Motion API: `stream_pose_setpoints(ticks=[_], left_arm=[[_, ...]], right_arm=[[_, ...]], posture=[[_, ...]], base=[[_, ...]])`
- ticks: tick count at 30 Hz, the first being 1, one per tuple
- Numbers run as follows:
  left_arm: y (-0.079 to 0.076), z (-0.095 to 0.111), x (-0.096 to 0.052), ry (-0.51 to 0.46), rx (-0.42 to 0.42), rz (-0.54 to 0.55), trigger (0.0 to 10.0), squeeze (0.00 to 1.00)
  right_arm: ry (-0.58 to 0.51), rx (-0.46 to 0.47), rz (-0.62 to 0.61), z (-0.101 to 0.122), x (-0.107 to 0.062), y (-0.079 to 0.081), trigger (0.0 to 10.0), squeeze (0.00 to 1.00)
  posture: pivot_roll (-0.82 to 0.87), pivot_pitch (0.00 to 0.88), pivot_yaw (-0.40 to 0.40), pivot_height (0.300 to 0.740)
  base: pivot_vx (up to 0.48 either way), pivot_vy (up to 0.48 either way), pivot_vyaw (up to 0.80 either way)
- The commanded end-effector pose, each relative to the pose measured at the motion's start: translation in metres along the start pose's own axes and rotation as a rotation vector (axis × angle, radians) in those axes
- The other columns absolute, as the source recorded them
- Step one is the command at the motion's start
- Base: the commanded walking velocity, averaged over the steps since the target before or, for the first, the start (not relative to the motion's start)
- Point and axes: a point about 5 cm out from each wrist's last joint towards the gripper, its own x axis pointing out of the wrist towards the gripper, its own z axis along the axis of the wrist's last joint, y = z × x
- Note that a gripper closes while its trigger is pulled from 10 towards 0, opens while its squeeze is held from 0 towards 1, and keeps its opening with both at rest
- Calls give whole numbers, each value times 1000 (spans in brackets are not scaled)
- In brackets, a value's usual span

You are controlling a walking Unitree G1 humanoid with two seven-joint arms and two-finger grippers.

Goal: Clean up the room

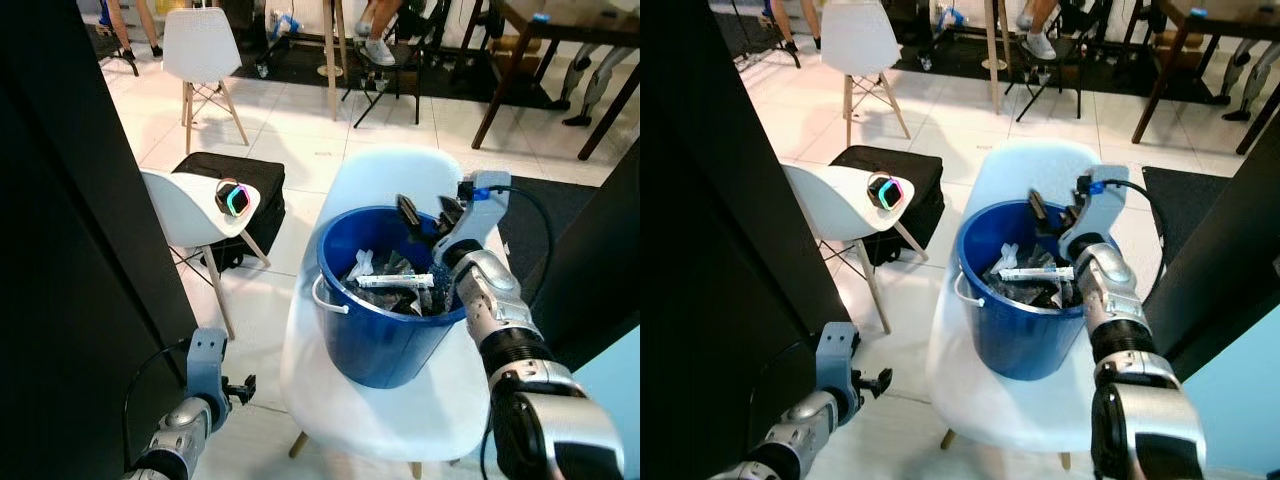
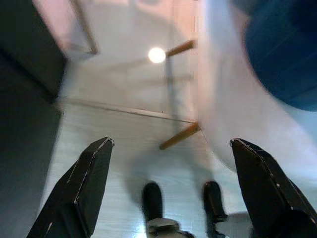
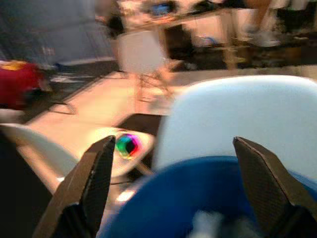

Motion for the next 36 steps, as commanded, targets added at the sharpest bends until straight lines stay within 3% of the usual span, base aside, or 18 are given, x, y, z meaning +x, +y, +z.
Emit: stream_pose_setpoints(ticks=[1, 2, 3, 4, 6, 7, 8, 9, 11, 15, 20, 23, 25, 27, 28, 31, 35, 36], left_arm=[[8, -18, -6, 67, -17, 35, 10000, 0], [14, -27, -9, 92, -29, 62, 10000, 0], [14, -27, -9, 92, -29, 62, 10000, 0], [20, -35, -13, 116, -44, 90, 10000, 0], [21, -36, -14, 120, -47, 96, 10000, 0], [27, -45, -18, 143, -65, 128, 10000, 0], [27, -45, -18, 143, -65, 128, 10000, 0], [32, -52, -23, 163, -81, 155, 10000, 0], [39, -69, -32, 221, -98, 204, 10000, 0], [39, -85, -39, 280, -92, 220, 10000, 0], [38, -94, -43, 317, -87, 224, 10000, 0], [35, -108, -50, 373, -73, 225, 10000, 0], [35, -108, -50, 373, -73, 225, 10000, 0], [34, -113, -52, 396, -67, 223, 10000, 0], [34, -113, -52, 396, -67, 223, 10000, 0], [33, -118, -55, 417, -59, 223, 10000, 0], [32, -120, -56, 427, -48, 217, 10000, 0], [32, -120, -56, 427, -48, 217, 10000, 0]], right_arm=[[-2, 107, 151, -7, -7, 16, 10000, 0], [19, 149, 315, -15, -20, 31, 10000, 0], [19, 149, 315, -15, -20, 31, 10000, 0], [52, 193, 487, -23, -36, 47, 10000, 0], [56, 204, 521, -24, -40, 50, 10000, 0], [154, 157, 560, -40, -53, 47, 10000, 0], [154, 157, 560, -40, -53, 47, 10000, 0], [246, 116, 583, -54, -64, 43, 10000, 0], [448, 12, 490, -87, -83, 20, 10000, 0], [629, -89, 323, -115, -98, -1, 10000, 0], [719, -100, 232, -128, -112, -9, 10000, 0], [837, -94, 67, -146, -139, -20, 10000, 0], [837, -94, 67, -146, -139, -20, 10000, 0], [887, -44, -63, -158, -159, -28, 10000, 0], [887, -44, -63, -158, -159, -28, 10000, 0], [977, 38, -226, -177, -190, -31, 10000, 0], [1066, 31, -346, -190, -217, -30, 10000, 0], [1066, 31, -346, -190, -217, -30, 10000, 0]], posture=[[31, 48, 1, 703], [29, 43, -4, 703], [29, 43, -4, 703], [29, 43, -4, 703], [29, 43, -4, 703], [16, 37, -17, 703], [16, 37, -17, 703], [16, 37, -17, 703], [16, 31, -27, 703], [13, 28, -31, 703], [15, 26, -37, 703], [11, 21, -39, 703], [11, 21, -39, 703], [12, 20, -38, 703], [12, 20, -38, 703], [11, 20, -38, 712], [16, 20, -41, 732], [16, 20, -41, 732]], base=[[0, 0, 0], [-247, 0, 0], [-247, 0, 0], [-247, 0, 0], [-247, 0, 0], [-292, 0, 0], [-292, 0, 0], [-322, 0, 0], [-366, 0, 0], [-373, 0, 0], [-387, 0, 0], [-390, 0, 0], [-390, 0, 0], [-384, 0, 0], [-382, 0, 0], [-380, 0, 0], [-356, 0, 0], [-326, 0, 0]])
